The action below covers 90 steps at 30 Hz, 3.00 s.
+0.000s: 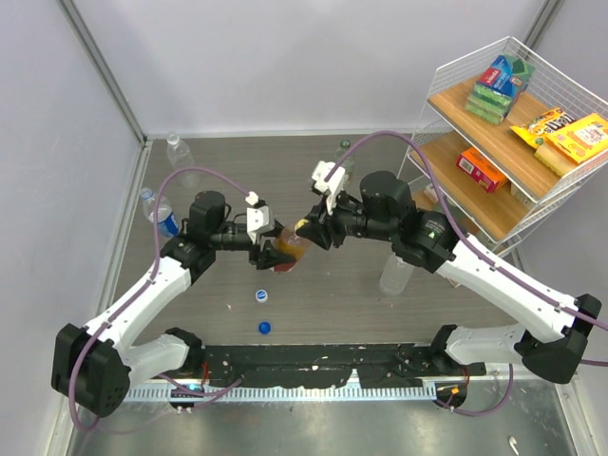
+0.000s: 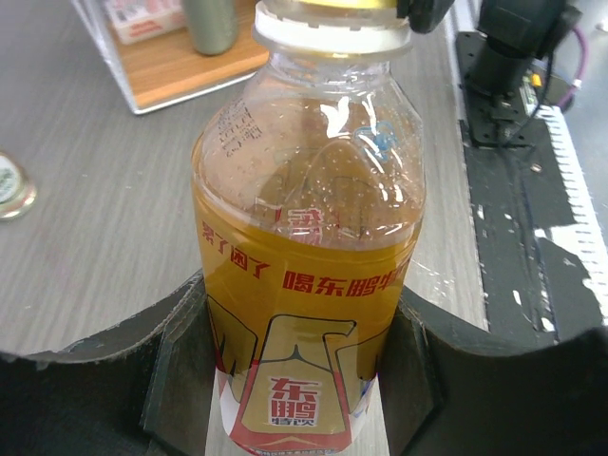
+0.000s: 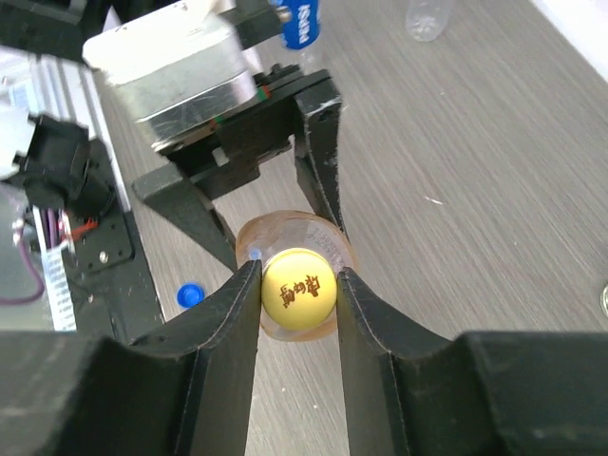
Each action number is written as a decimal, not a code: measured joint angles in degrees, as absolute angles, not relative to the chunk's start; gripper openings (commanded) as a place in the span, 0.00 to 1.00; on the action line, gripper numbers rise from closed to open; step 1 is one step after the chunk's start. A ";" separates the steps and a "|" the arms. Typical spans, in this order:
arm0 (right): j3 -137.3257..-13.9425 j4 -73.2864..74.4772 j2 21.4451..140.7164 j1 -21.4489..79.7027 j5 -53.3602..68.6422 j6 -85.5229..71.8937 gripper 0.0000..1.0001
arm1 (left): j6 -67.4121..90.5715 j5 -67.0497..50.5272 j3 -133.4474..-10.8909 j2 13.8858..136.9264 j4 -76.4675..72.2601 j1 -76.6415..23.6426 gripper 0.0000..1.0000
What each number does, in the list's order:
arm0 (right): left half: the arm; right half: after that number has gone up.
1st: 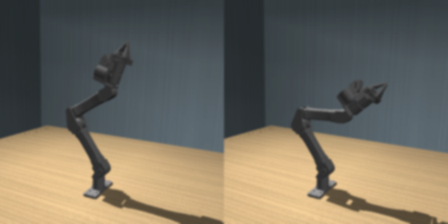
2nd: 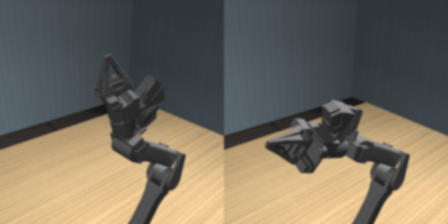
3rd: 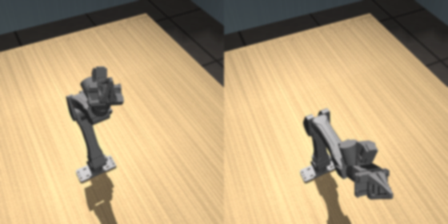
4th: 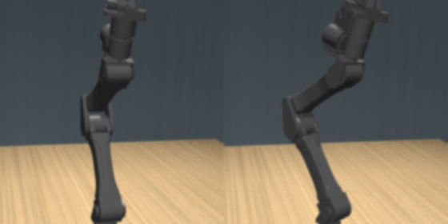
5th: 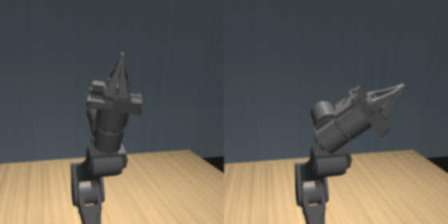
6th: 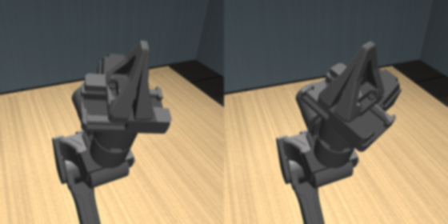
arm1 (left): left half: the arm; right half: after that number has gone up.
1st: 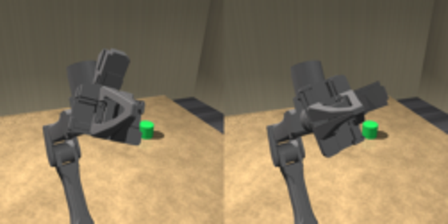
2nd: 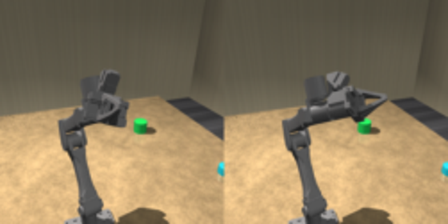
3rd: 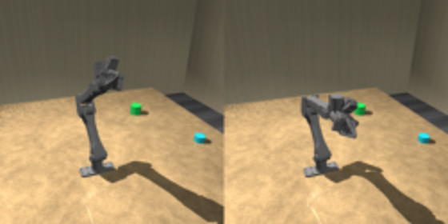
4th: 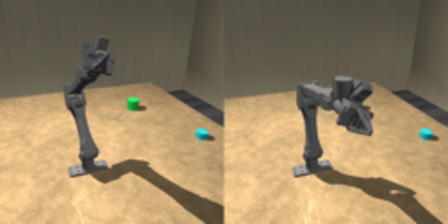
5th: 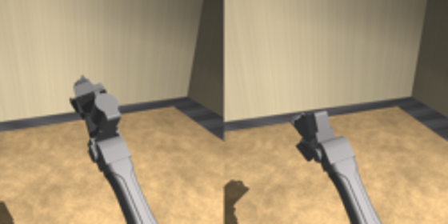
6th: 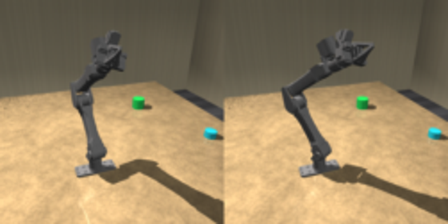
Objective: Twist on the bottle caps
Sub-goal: Screw the bottle cap onto the plastic bottle.
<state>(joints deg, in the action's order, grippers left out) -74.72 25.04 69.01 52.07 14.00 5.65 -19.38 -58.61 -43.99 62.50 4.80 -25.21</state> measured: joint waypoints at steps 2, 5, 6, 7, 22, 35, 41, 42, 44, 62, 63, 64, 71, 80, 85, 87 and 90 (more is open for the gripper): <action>-74.72 23.79 69.04 52.03 12.40 3.73 0.08 | -17.54 -56.69 -43.64 61.73 2.76 -25.21 0.07; -75.18 21.87 69.89 52.05 9.28 -0.54 0.01 | -14.04 -53.78 -42.44 60.38 -0.69 -25.28 0.07; -75.42 21.47 70.32 52.05 8.45 -1.67 0.01 | -12.80 -52.49 -42.00 60.03 -1.72 -25.47 0.07; -75.68 20.99 70.94 52.03 7.25 -3.27 0.01 | -11.70 -50.83 -41.67 59.77 -2.55 -25.74 0.07; -76.97 23.68 77.47 52.58 -16.88 -27.66 0.01 | -7.92 -4.19 -34.52 60.34 -14.02 -42.96 0.04; -74.98 21.41 80.64 52.66 -22.68 -37.65 0.14 | -12.32 13.93 -29.65 64.71 -24.93 -48.75 0.01; -74.98 21.47 79.66 52.60 -21.10 -35.73 0.47 | -12.53 13.50 -29.52 64.23 -25.17 -48.95 0.01; -74.78 21.43 79.11 52.51 -20.43 -35.16 0.50 | -12.27 12.60 -29.52 63.96 -25.30 -48.82 0.01; -74.06 20.97 77.62 52.40 -18.65 -34.09 0.59 | -11.62 9.41 -29.52 63.61 -26.11 -48.05 0.01; -69.32 21.82 64.95 52.27 0.89 -8.14 0.74 | -8.14 -34.17 -34.65 61.80 -16.38 -33.19 0.03; -68.75 22.46 63.88 52.27 2.98 -5.23 0.74 | -9.63 -38.33 -35.99 61.71 -13.45 -33.19 0.03; -68.29 22.83 63.00 52.27 4.40 -2.87 0.75 | -11.29 -42.59 -37.36 61.63 -10.55 -33.19 0.03; -64.62 25.85 54.83 52.51 14.68 8.14 0.73 | -19.42 -58.35 -39.94 57.06 0.62 -33.23 0.03; -64.49 26.00 52.88 52.27 24.75 13.74 0.71 | -21.45 -62.04 -39.94 54.50 3.07 -33.23 0.03; -64.84 26.24 54.96 52.27 29.63 16.34 0.70 | -21.47 -62.37 -39.94 55.86 4.01 -33.23 0.03; -65.21 26.68 55.57 52.27 31.64 17.61 0.69 | -21.47 -63.02 -39.97 56.29 4.21 -33.23 0.03; -65.25 26.94 55.77 52.27 33.74 18.74 0.68 | -21.47 -63.59 -40.01 56.90 4.58 -33.23 0.03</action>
